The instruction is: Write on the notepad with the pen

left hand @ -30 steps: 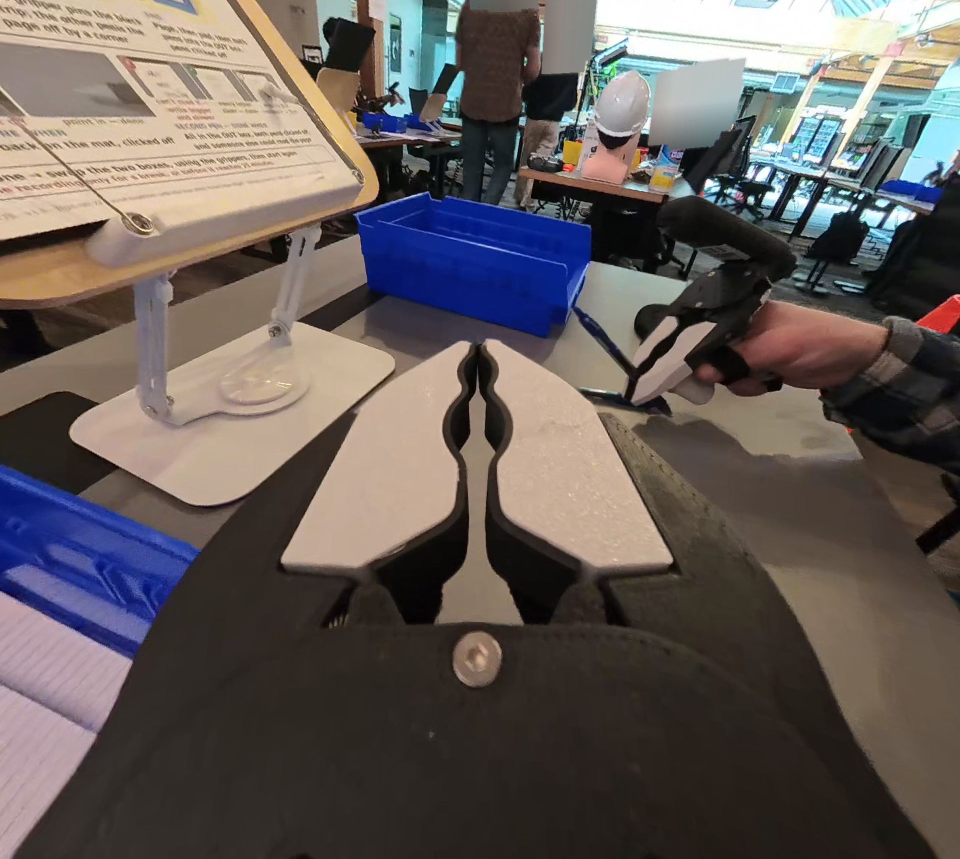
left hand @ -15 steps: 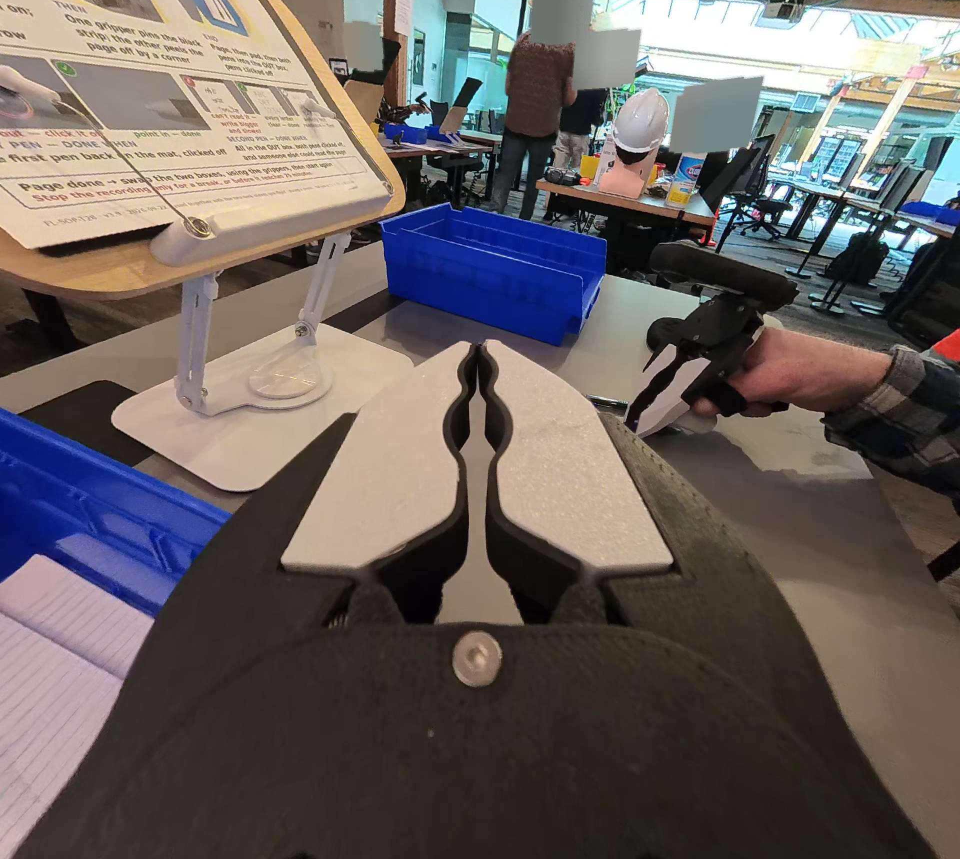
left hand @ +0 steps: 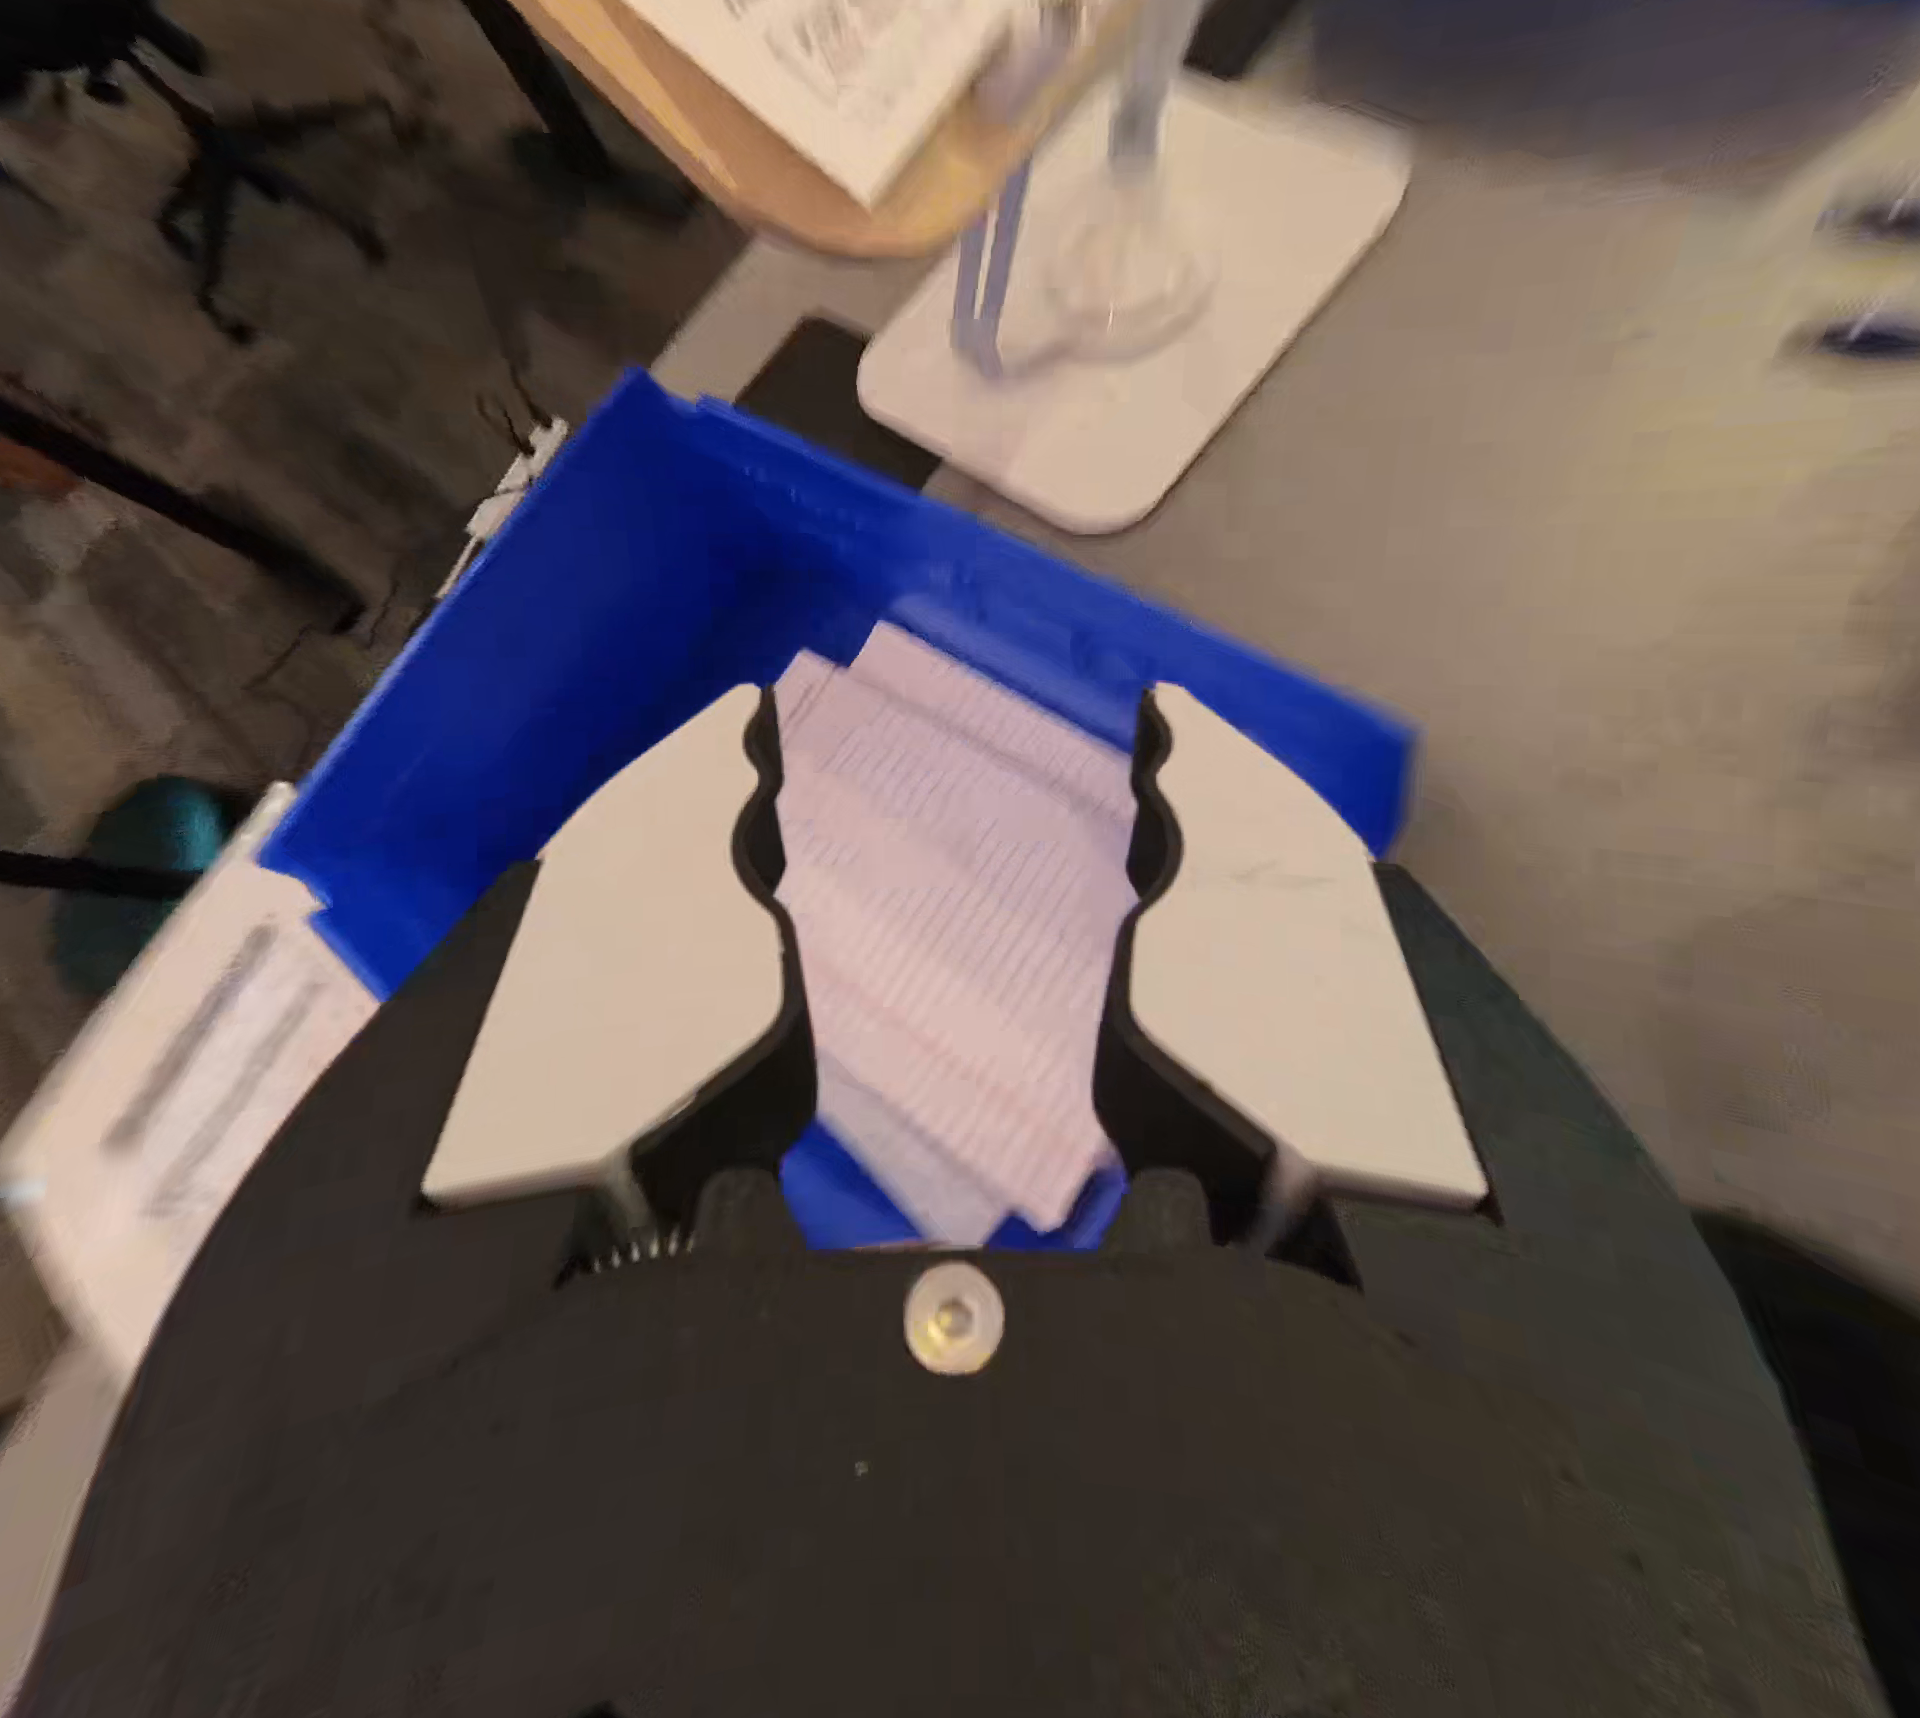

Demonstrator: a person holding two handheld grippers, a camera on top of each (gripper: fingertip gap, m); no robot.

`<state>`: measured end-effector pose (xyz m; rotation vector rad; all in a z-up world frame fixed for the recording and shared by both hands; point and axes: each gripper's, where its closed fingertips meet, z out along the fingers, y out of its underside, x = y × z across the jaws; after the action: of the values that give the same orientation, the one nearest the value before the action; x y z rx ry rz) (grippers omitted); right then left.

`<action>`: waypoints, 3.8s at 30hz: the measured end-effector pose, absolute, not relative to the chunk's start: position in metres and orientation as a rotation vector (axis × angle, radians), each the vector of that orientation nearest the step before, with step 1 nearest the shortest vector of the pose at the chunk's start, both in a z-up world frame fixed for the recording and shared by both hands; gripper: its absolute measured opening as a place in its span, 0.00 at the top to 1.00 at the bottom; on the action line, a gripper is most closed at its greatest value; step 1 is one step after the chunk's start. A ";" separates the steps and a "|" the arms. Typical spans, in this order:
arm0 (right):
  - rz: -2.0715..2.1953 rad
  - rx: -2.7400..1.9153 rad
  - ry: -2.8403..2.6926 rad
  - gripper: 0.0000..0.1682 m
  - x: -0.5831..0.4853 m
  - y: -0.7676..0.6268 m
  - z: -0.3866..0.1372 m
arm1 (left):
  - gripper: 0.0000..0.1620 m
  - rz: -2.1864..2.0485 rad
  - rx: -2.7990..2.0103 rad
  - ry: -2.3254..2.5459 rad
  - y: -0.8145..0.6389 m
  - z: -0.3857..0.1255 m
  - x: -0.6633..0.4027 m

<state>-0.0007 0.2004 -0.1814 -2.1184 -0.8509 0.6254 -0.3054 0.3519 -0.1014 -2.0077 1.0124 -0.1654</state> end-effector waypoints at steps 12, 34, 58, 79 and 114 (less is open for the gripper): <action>0.771 -2.090 -0.981 0.83 -0.035 0.181 -0.208 | 0.37 0.038 -2.390 1.613 0.440 -0.246 -0.355; 0.832 -2.047 -0.973 0.85 -0.030 0.183 -0.203 | 0.46 -0.066 -2.630 1.785 0.445 -0.273 -0.358; 0.828 -2.074 -0.972 0.84 -0.027 0.187 -0.214 | 0.49 -0.049 -2.609 1.830 0.456 -0.273 -0.365; 0.793 -2.085 -0.996 0.85 -0.031 0.186 -0.221 | 0.79 0.310 -2.408 1.915 0.440 -0.256 -0.365; 1.201 -1.765 -1.244 0.66 -0.284 0.272 -0.139 | 0.86 0.770 -1.550 1.462 0.274 -0.076 -0.327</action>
<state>-0.2841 0.2716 -0.1390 -1.7651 -1.2440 1.2012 -0.3274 0.2744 -0.0765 -1.5504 1.4620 0.7695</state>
